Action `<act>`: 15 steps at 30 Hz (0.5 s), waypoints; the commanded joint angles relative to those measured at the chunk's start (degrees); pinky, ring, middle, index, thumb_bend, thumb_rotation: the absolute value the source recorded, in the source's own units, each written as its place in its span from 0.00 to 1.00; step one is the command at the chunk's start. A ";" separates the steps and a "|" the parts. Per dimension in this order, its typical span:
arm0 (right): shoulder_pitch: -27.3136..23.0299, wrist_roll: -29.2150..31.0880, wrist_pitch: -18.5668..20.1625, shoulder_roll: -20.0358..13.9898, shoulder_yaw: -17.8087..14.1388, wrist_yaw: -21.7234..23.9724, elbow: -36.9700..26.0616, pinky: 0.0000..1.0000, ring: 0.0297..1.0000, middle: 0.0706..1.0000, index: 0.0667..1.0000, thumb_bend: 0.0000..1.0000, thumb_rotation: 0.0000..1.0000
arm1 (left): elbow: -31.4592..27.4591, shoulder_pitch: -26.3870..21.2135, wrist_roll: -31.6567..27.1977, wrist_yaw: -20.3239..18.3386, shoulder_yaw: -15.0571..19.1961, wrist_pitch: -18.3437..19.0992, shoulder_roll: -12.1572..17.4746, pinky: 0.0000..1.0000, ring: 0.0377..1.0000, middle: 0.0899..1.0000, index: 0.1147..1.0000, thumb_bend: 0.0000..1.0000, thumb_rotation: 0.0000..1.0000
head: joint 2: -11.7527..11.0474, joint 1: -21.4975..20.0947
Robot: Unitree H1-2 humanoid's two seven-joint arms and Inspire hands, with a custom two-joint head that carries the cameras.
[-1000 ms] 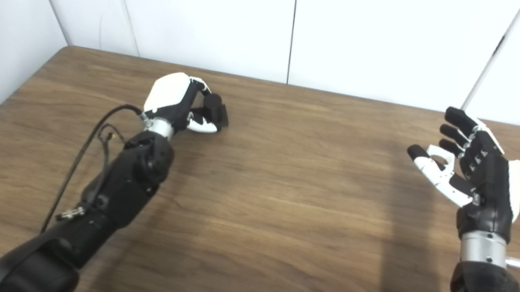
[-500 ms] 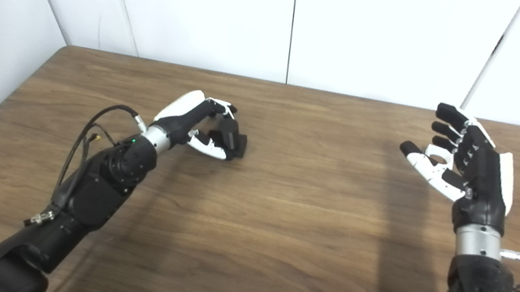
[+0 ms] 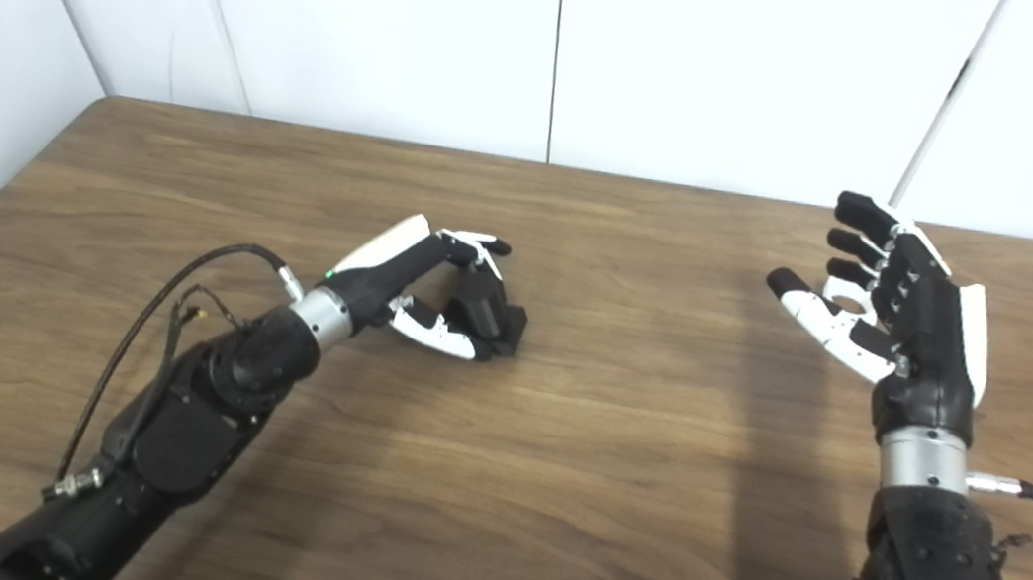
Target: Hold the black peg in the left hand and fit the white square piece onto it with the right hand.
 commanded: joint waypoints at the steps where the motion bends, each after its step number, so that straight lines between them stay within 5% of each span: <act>1: -2.77 -0.48 -1.31 0.12 0.00 -0.60 -1.98 0.73 0.76 0.77 0.73 0.65 0.17 | -0.91 0.57 0.63 -0.56 -1.29 -1.09 -0.93 0.88 0.94 0.89 0.43 0.52 0.08 | 0.04 -0.05; 15: -2.71 -0.84 -0.54 -0.06 -0.35 -0.58 -3.47 0.70 0.76 0.78 0.73 0.63 0.15 | 0.62 2.37 4.65 1.98 -4.20 -4.06 -4.65 0.89 0.96 0.90 0.43 0.52 0.08 | 0.69 -1.66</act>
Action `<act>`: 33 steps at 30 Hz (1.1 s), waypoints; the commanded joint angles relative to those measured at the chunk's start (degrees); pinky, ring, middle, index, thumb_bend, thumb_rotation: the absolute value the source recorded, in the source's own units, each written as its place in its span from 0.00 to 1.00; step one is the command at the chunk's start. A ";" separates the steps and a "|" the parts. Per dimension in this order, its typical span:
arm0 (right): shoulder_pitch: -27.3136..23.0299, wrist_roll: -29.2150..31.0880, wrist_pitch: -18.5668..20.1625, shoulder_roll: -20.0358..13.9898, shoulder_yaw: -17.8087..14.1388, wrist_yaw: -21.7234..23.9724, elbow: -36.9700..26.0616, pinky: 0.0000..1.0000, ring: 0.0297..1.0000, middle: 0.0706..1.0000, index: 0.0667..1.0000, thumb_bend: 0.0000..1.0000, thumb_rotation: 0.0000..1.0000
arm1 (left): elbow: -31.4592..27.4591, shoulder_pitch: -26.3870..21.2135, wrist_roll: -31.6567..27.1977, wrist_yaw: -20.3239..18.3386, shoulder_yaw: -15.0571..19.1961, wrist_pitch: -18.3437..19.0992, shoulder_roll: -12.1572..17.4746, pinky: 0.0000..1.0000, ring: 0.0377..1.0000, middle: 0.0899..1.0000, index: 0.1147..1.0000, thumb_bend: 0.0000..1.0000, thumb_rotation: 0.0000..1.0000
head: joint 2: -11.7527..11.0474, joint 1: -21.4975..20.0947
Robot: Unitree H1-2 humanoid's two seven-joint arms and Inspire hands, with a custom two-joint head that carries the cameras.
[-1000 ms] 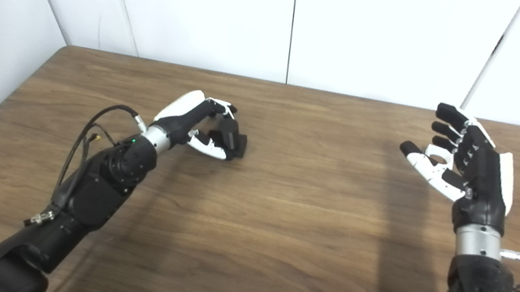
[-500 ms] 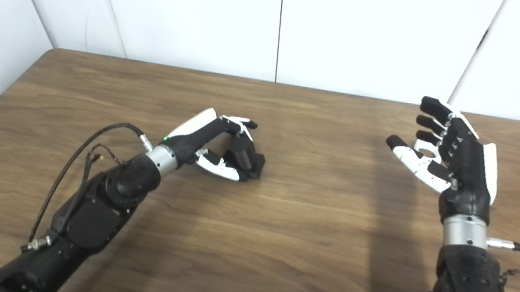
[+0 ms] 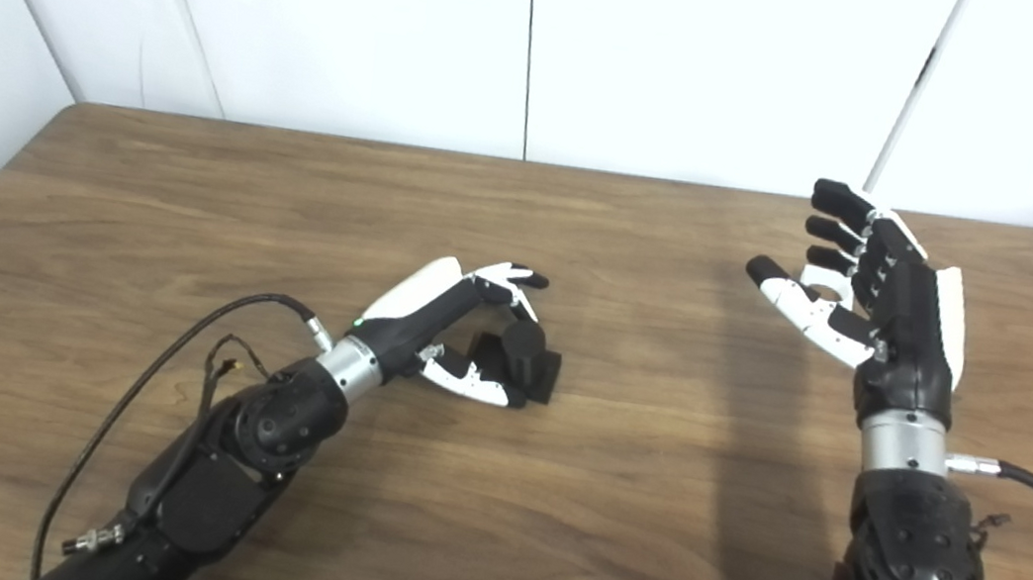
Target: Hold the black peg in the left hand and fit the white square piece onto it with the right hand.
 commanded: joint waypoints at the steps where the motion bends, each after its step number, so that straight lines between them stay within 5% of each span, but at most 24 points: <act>1: -2.75 -0.07 -1.03 -0.16 -0.31 -0.36 -2.65 0.70 0.75 0.78 0.73 0.63 0.15 | 1.39 0.11 1.19 -0.48 -1.55 -0.72 -0.81 0.89 0.96 0.89 0.43 0.52 0.08 | 0.18 -0.09; 20: -5.18 0.12 1.42 -2.77 -1.95 0.26 -3.73 0.69 0.76 0.78 0.74 0.62 0.15 | 4.90 0.36 3.20 2.47 -2.50 -2.52 -1.14 0.87 0.95 0.89 0.43 0.52 0.08 | 0.56 -4.65; 25: -7.34 -4.23 3.91 -7.18 -1.70 0.60 -3.41 0.70 0.76 0.78 0.72 0.66 0.17 | 4.94 0.62 2.89 2.47 -2.19 -3.35 -0.16 0.87 0.95 0.89 0.43 0.52 0.08 | -0.03 -10.09; 28: -9.31 -6.92 7.66 -10.92 -0.50 2.75 -4.01 0.62 0.75 0.79 0.72 0.66 0.15 | 4.40 0.84 2.22 1.93 -1.74 -3.33 0.58 0.87 0.95 0.89 0.43 0.52 0.08 | -0.15 -14.85; 33: -12.48 -13.38 11.54 -18.65 4.16 8.29 -3.95 0.55 0.73 0.78 0.71 0.70 0.17 | 4.38 0.69 1.57 1.04 -1.59 -3.89 1.58 0.85 0.95 0.89 0.43 0.52 0.08 | -0.81 -17.83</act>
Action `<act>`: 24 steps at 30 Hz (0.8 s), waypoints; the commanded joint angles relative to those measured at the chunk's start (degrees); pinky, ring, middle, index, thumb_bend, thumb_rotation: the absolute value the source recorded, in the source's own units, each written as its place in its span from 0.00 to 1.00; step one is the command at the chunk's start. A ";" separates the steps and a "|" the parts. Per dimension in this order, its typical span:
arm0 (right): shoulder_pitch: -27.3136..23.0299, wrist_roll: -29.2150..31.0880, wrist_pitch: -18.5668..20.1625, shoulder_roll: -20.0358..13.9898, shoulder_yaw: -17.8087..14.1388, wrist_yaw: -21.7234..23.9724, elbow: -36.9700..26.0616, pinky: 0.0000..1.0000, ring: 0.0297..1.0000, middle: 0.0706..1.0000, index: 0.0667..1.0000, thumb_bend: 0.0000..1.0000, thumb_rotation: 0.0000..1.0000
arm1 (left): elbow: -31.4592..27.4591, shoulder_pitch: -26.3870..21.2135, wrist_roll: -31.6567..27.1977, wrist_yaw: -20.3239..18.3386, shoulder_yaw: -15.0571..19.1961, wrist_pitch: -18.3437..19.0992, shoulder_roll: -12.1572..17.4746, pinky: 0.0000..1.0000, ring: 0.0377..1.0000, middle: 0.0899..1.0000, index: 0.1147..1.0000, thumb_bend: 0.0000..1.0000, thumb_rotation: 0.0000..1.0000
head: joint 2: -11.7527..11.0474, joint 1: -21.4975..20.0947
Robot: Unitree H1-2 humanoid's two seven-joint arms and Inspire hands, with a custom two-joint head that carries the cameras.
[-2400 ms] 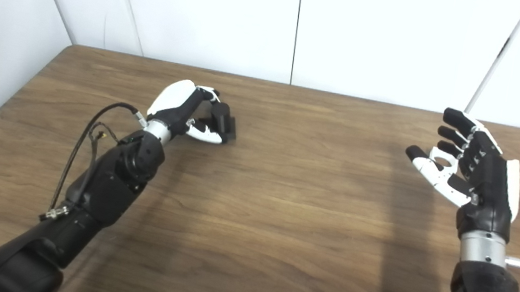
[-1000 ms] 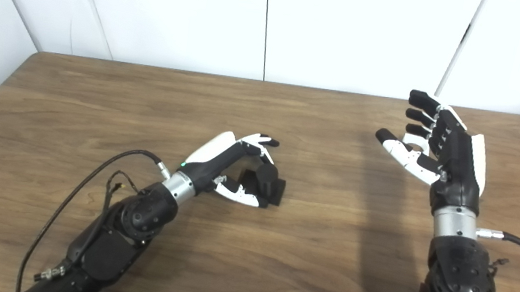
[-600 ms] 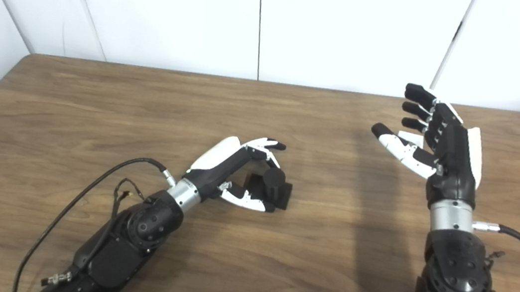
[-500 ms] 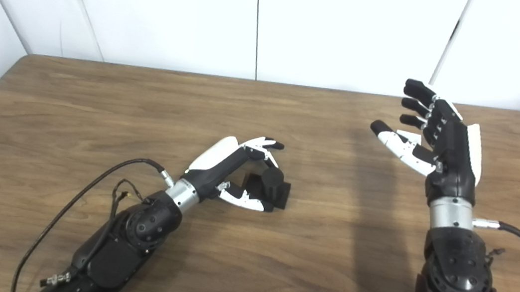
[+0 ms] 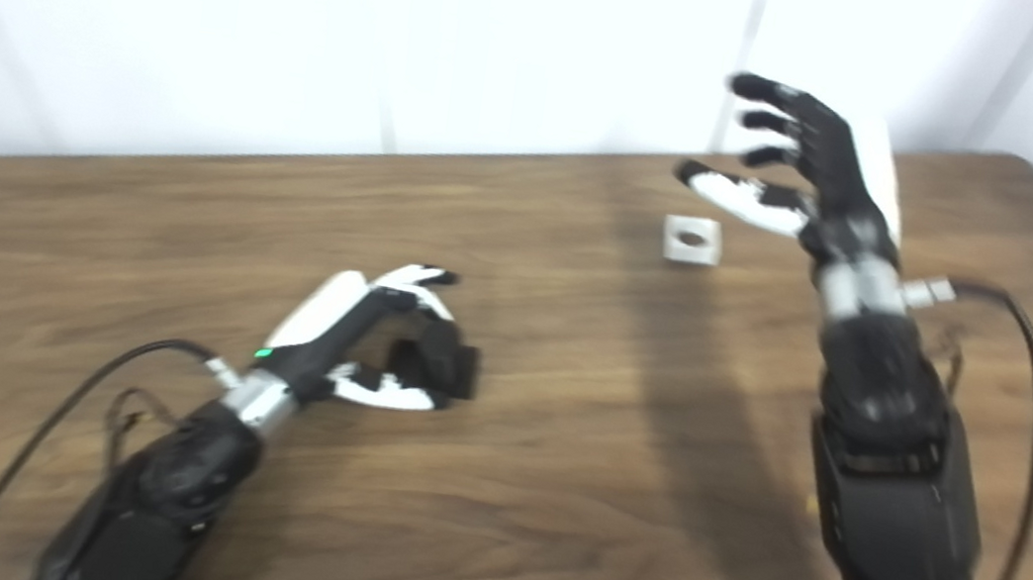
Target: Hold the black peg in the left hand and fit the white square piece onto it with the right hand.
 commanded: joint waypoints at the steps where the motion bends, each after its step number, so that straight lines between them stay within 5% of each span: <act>1: -4.21 -3.37 0.18 -4.43 1.54 2.80 -1.40 0.54 0.72 0.77 0.70 0.71 0.18 | 1.18 0.67 0.76 -2.60 -0.50 0.79 1.99 0.85 0.95 0.89 0.43 0.52 0.08 | -0.01 -0.37; 6: -7.01 -5.66 1.22 -9.45 4.17 7.78 0.37 0.57 0.73 0.77 0.69 0.76 0.18 | 1.64 0.50 0.81 -2.32 -0.50 0.49 2.02 0.84 0.95 0.89 0.43 0.52 0.08 | 0.05 0.09; 16: -14.45 -7.75 -5.27 -15.58 9.18 14.62 11.16 0.62 0.75 0.78 0.70 0.76 0.20 | 2.27 0.32 1.09 -1.80 -0.04 0.67 2.13 0.83 0.94 0.88 0.43 0.52 0.08 | -0.40 -0.01; 21: -17.18 -11.82 -6.35 -18.06 13.54 18.30 14.51 0.70 0.84 0.83 0.73 0.76 0.14 | 2.03 0.36 0.97 -1.85 0.18 0.69 2.16 0.82 0.94 0.88 0.43 0.52 0.08 | -0.46 -0.08; 24: -18.78 -14.45 -8.01 -18.71 16.04 19.76 17.71 0.71 0.88 0.86 0.75 0.75 0.19 | 1.82 0.35 0.99 -2.09 0.28 1.07 2.16 0.83 0.94 0.88 0.43 0.52 0.08 | -0.49 0.02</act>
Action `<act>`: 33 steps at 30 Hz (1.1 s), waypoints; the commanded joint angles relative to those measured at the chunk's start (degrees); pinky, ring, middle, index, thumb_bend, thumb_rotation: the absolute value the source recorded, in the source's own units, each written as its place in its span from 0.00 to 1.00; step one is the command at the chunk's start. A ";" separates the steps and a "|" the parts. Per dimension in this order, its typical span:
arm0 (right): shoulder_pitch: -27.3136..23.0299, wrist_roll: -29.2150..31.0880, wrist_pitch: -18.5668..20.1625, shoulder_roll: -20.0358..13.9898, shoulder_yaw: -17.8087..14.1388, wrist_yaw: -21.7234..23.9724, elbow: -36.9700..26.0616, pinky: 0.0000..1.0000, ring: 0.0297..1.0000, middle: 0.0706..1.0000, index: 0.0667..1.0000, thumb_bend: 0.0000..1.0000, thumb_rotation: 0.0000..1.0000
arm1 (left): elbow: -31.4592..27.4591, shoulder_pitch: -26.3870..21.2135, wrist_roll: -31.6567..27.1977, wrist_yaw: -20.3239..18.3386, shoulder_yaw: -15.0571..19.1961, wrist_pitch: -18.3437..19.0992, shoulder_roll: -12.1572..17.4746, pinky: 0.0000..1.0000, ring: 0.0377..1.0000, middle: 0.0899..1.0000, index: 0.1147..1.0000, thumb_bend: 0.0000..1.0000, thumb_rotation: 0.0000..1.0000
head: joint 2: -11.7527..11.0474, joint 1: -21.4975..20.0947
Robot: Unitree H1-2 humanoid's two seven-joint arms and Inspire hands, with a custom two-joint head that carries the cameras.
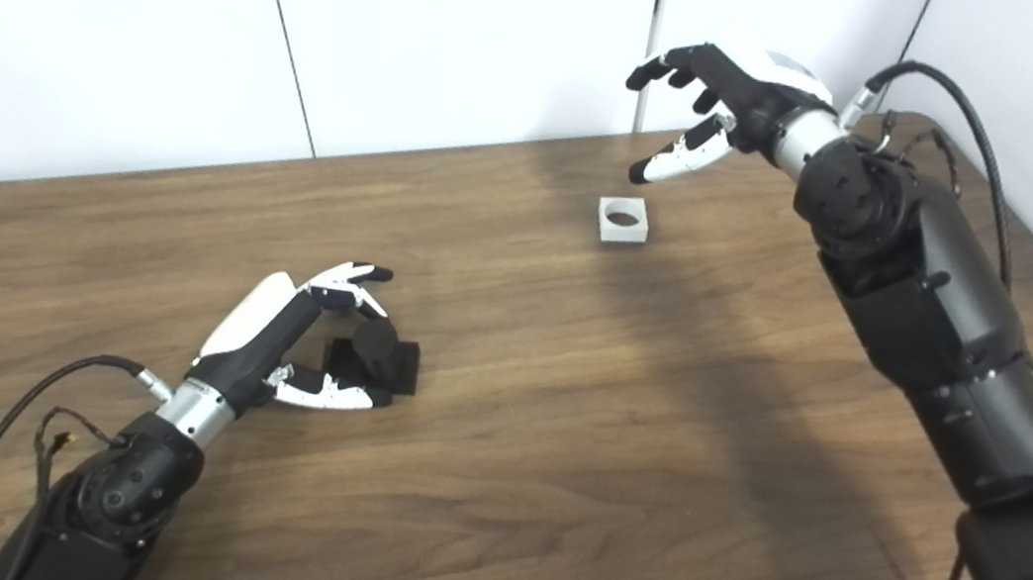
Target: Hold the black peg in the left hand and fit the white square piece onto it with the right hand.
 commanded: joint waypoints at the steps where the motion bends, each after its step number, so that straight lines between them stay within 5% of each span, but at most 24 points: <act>1: -3.89 -2.38 -2.21 -1.75 0.47 0.47 0.84 0.72 0.89 0.88 0.76 0.75 0.21 | 1.40 0.74 1.05 -1.98 -0.15 2.14 1.63 0.83 0.94 0.88 0.43 0.52 0.08 | 0.04 0.03; 10: -7.39 -7.15 -5.04 -0.07 5.13 2.12 9.56 0.78 0.92 0.91 0.76 0.77 0.24 | 1.22 0.64 1.56 -1.94 -0.26 2.40 1.63 0.83 0.94 0.88 0.43 0.52 0.08 | 0.07 0.82; 19: -9.40 -9.29 -4.18 1.63 7.10 5.47 14.26 0.98 0.99 0.97 0.82 0.77 0.32 | 0.83 0.97 1.32 -1.73 0.01 2.38 1.49 0.82 0.94 0.88 0.43 0.52 0.08 | 0.28 1.51; 33: -9.12 -10.20 -4.04 3.77 7.89 6.80 18.35 1.00 1.00 1.00 0.85 0.89 0.42 | 0.14 1.40 0.97 -2.57 -0.01 2.28 2.08 0.82 0.94 0.88 0.43 0.52 0.08 | 0.79 2.18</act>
